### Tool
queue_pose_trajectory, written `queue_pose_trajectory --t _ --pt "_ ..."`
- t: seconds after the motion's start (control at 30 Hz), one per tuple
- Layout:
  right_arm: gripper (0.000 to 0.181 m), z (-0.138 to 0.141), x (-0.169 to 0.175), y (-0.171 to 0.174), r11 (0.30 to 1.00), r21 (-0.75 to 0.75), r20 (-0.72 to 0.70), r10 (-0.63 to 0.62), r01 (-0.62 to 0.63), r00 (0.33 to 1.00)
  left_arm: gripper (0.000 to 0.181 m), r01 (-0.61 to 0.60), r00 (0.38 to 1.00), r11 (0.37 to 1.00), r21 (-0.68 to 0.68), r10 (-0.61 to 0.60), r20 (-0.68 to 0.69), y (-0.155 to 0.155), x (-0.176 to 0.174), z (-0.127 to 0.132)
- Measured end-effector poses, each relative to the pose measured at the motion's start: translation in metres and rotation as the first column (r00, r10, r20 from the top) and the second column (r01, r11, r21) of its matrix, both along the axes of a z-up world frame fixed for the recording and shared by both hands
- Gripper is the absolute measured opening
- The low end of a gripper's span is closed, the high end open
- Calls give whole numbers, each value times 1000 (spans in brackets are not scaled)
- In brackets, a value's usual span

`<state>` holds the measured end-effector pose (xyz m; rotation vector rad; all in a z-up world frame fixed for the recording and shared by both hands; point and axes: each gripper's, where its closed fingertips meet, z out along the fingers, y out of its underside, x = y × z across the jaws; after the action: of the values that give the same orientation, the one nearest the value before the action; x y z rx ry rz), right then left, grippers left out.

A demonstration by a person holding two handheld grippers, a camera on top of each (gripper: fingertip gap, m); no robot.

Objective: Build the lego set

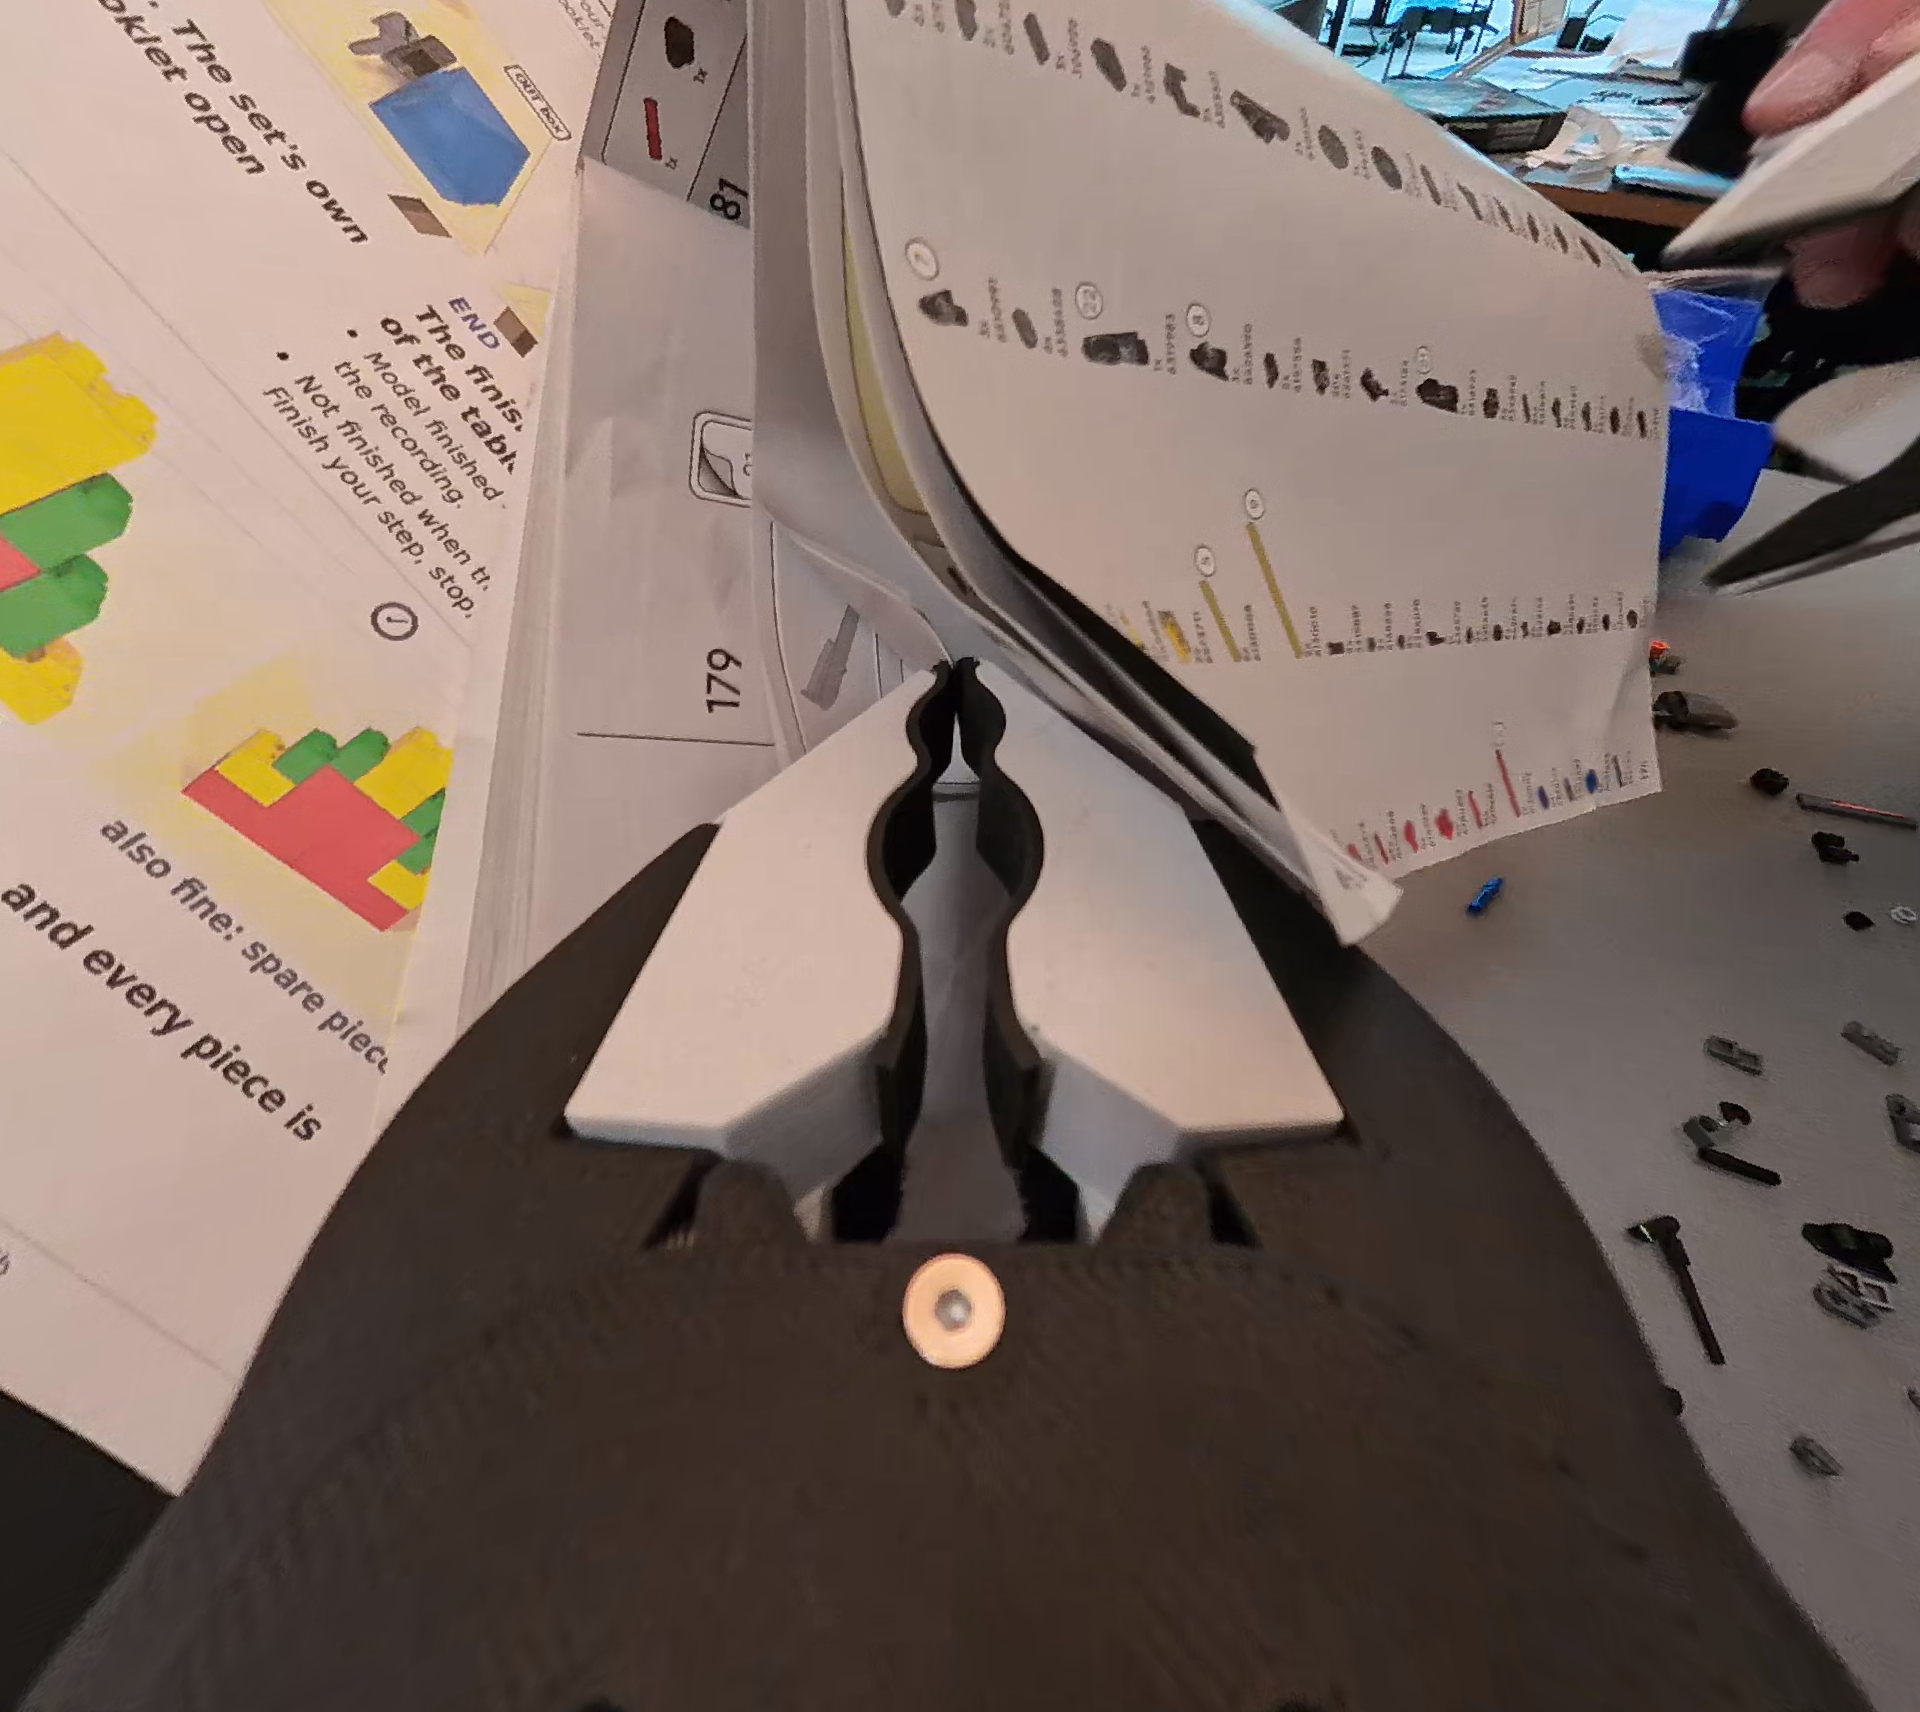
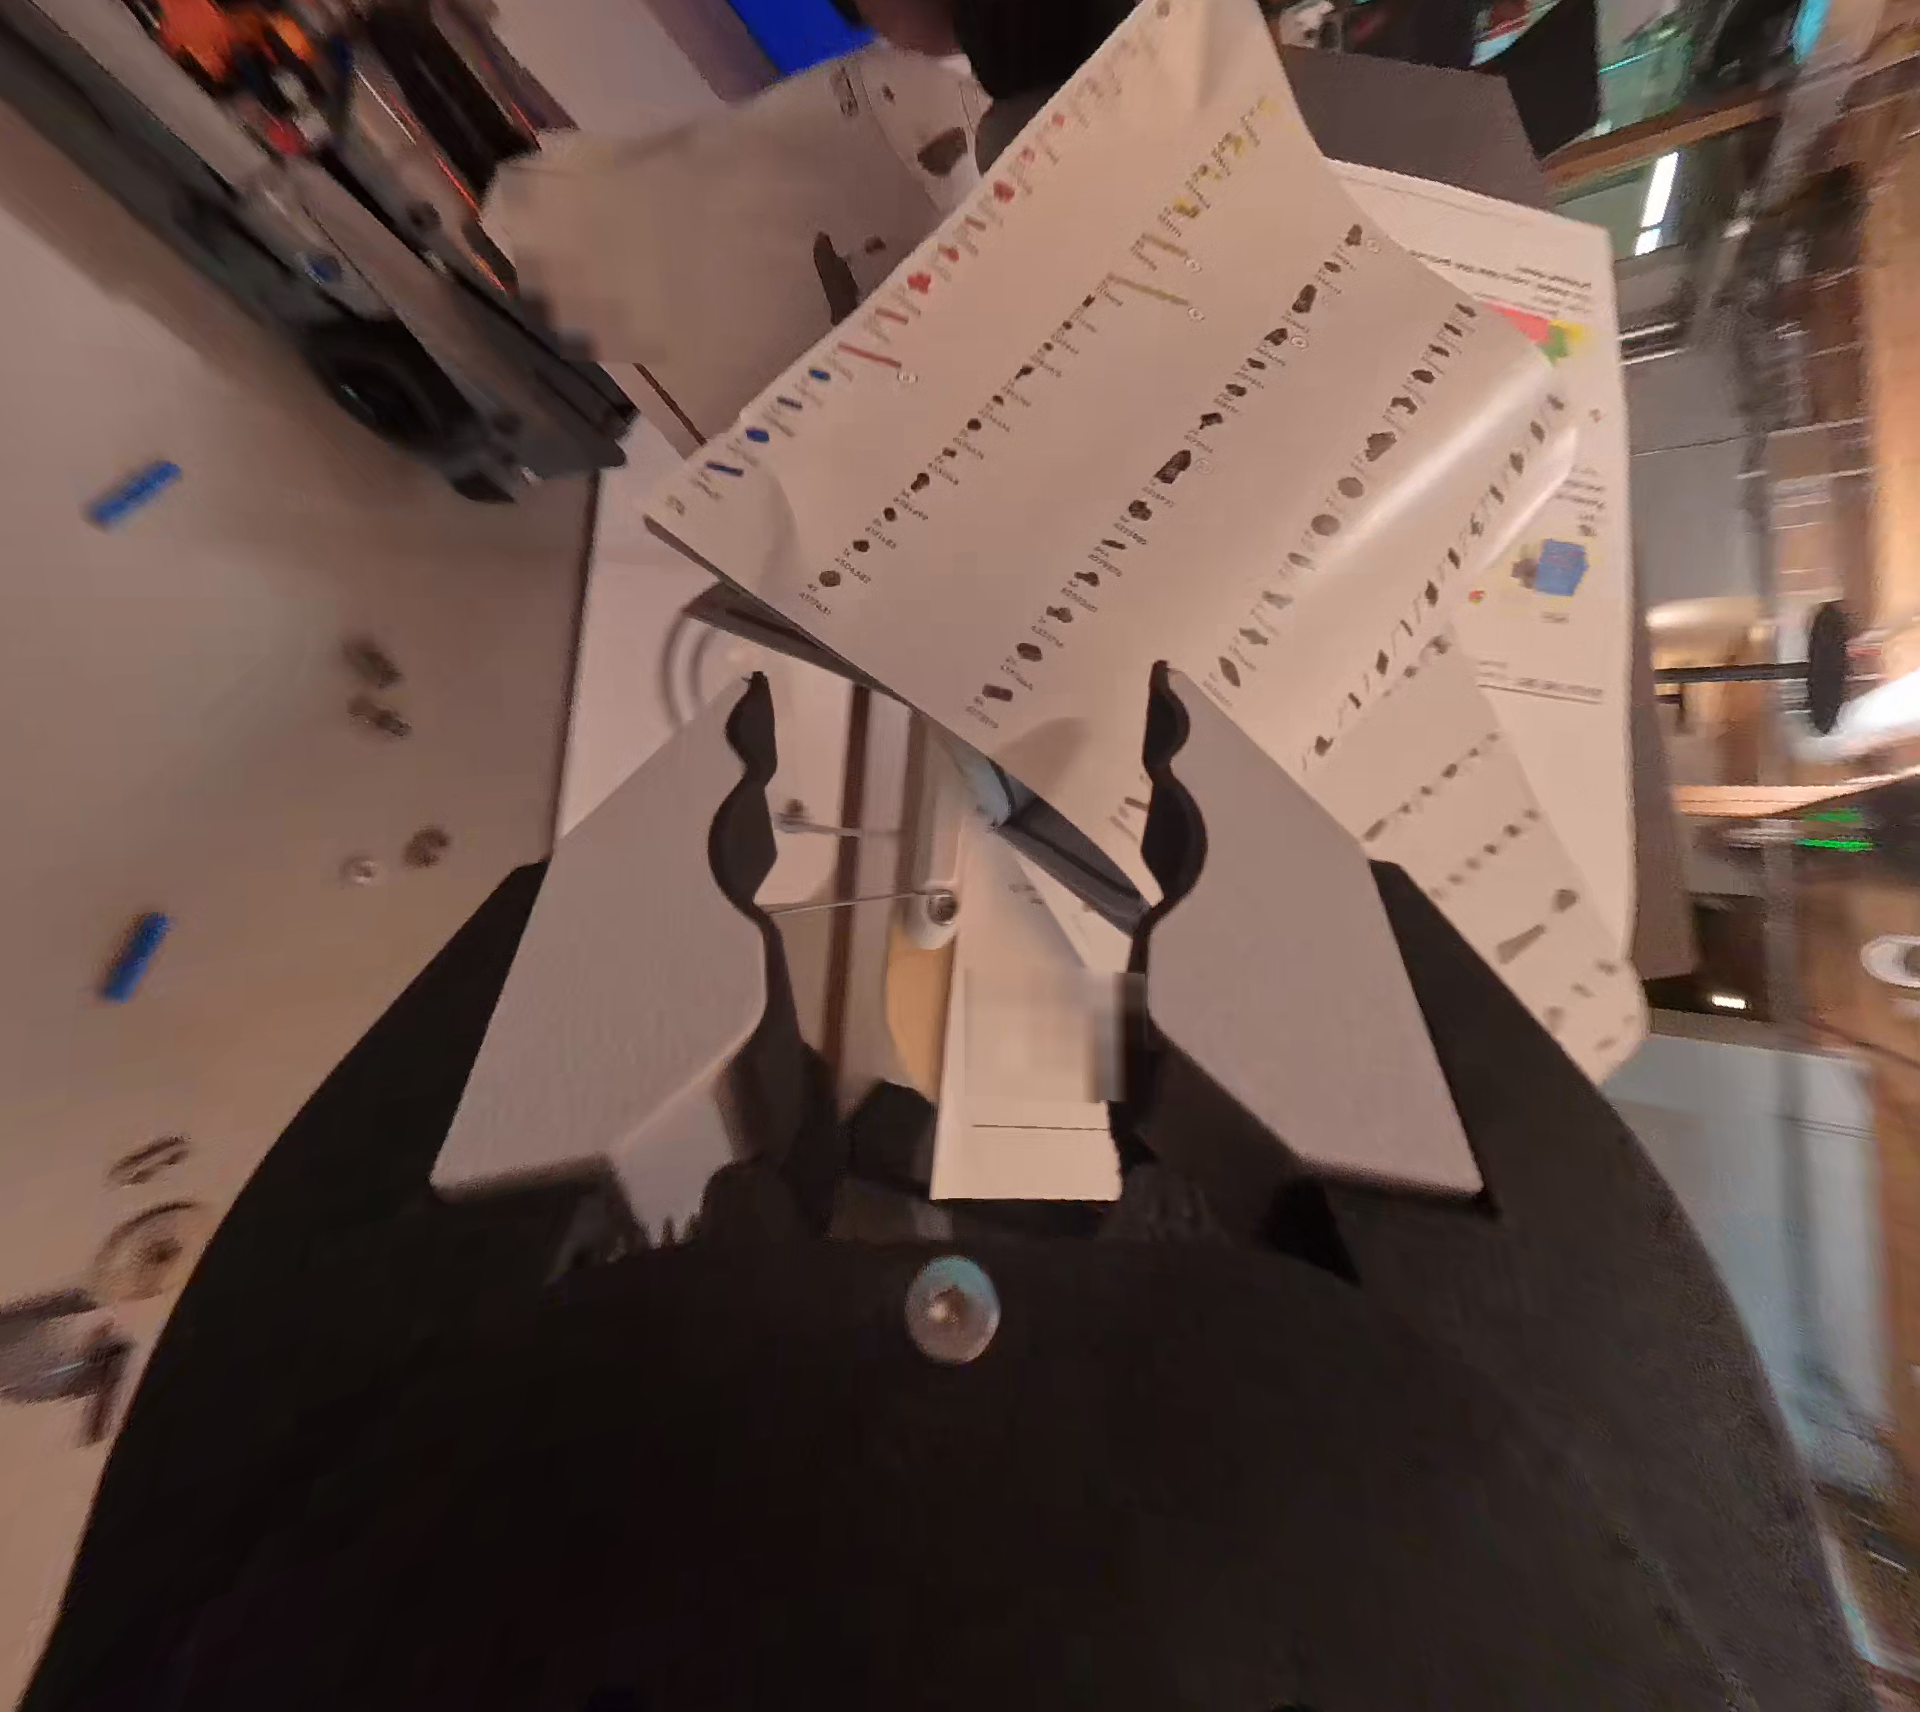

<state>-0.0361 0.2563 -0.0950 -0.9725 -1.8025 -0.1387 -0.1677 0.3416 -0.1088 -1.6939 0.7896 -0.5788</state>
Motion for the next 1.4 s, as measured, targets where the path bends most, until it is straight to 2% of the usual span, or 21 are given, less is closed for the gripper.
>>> queue_pose_trajectory --t 0.07,0.17,0.2,0.27,0.33,0.43,0.47,0.6,0.77,0.83,0.9,0.93,1.0,1.03,1.07,1.17,1.23,1.3,1.4 --pt "66 -6 -5 6 996 85 9 -3 2 1000 0 3 1000 1000 -1 -3 1 0 1 0" --pt "47 -4 -10 9 992 121 -39 25 -20 999 0 3 1000 1000 -3 -3 1 0 1 0" --pt "37 -5 -10 10 994 110 -38 28 -23 999 0 5 1000 1000 -4 -4 4 0 1 0" --pt "28 -4 -9 8 995 86 -41 49 -45 998 0 10 1000 1000 -5 -10 8 0 1 0" --pt "27 -3 -9 3 996 47 -39 73 -71 997 0 11 1000 1000 -5 -11 6 1 2 0" --pt "3 2 -7 7 998 30 -46 53 -52 998 0 12 1000 1000 -4 -12 7 2 3 1" --pt "0 5 -7 9 998 38 -58 45 -43 997 0 13 1000 1000 -4 -13 8 2 3 1" --pt "0 27 -6 14 1000 11 -173 20 -18 985 0 10 1000 1000 -3 -10 8 2 3 1" --pt "0 67 14 45 995 0 -364 -90 96 927 0 7 1000 1000 -6 -7 7 0 1 0" --pt "0 83 31 64 984 -13 -440 -163 175 883 0 5 1000 1000 -4 -5 8 0 0 1" --pt "0 86 58 95 942 -29 -458 -311 336 833 0 2 1000 1000 -4 -2 12 0 -2 2" --pt "3 84 73 110 907 -53 -452 -394 417 800 0 -1 1000 1000 -4 1 14 0 -3 2" --pt "31 83 103 132 823 -113 -470 -538 556 700 0 -5 1000 1000 -5 5 14 0 -5 2" --pt "44 88 112 134 803 -120 -495 -558 583 666 0 -5 1000 1000 -5 5 17 0 -5 3" --pt "48 96 116 128 810 -101 -527 -536 578 659 0 -4 1000 1000 -6 4 19 0 -5 3" --pt "42 117 95 73 917 79 -557 -284 390 781 0 -6 1000 1000 -8 6 16 0 -6 2" --pt "44 92 67 38 975 85 -397 -155 205 904 0 -15 1000 1000 -16 15 9 0 -8 1" --pt "58 61 51 28 987 77 -242 -119 142 963 0 -15 1000 1000 -16 15 20 0 -10 4" --pt "65 27 33 40 986 68 -123 -146 155 982 0 -11 1000 1000 -26 12 29 -1 -12 5"
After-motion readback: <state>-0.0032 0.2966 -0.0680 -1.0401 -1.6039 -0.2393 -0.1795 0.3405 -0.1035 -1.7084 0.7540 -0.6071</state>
